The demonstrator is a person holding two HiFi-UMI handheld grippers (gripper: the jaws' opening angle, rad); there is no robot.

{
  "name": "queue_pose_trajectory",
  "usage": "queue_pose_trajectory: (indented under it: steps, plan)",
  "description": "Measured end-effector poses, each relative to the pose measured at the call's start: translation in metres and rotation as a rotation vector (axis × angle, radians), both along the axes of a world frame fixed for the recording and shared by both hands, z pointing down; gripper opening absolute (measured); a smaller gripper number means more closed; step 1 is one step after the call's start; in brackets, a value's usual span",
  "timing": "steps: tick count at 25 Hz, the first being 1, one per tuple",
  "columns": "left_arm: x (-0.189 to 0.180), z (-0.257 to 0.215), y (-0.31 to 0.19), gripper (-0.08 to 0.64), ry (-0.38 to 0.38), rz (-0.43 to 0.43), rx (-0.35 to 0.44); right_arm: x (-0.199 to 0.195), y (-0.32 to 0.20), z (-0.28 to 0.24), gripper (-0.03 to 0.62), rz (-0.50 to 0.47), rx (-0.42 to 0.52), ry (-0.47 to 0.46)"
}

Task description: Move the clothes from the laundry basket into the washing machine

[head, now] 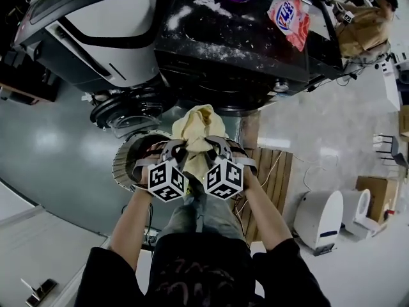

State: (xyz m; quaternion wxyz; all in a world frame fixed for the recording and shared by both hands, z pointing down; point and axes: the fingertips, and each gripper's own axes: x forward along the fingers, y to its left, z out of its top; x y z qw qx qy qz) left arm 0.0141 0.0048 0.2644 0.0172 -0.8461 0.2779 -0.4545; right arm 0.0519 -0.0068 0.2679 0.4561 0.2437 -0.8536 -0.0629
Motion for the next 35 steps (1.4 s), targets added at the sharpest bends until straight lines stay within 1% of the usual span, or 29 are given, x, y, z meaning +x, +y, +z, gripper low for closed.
queue_pose_trajectory:
  steps: [3, 7, 11, 17, 20, 24, 30, 35]
  plan:
    - [0.026, -0.007, -0.009, 0.043, 0.006, 0.024, 0.003, 0.026, -0.009, -0.007, 0.043, 0.035, 0.004, -0.006]
    - [0.055, -0.009, -0.028, 0.043, -0.009, 0.048, 0.002, 0.055, -0.027, -0.009, 0.043, 0.061, 0.002, -0.023]
    - [0.081, -0.005, -0.052, 0.043, -0.015, 0.045, -0.013, 0.081, -0.052, -0.005, 0.043, 0.061, -0.009, -0.035]
    - [0.11, 0.012, -0.086, 0.043, -0.033, 0.028, -0.038, 0.109, -0.087, 0.012, 0.043, 0.045, -0.051, -0.055]
    - [0.117, 0.019, -0.1, 0.043, -0.029, 0.016, -0.041, 0.114, -0.101, 0.018, 0.043, 0.035, -0.055, -0.055]
    - [0.119, 0.031, -0.108, 0.043, -0.016, 0.015, -0.042, 0.117, -0.109, 0.03, 0.043, 0.046, -0.059, -0.057]
    - [0.117, 0.058, -0.111, 0.043, -0.008, 0.053, -0.036, 0.115, -0.111, 0.057, 0.043, 0.07, -0.052, -0.044]
    - [0.114, 0.086, -0.112, 0.043, 0.008, 0.064, -0.023, 0.112, -0.112, 0.083, 0.043, 0.076, -0.038, -0.025]
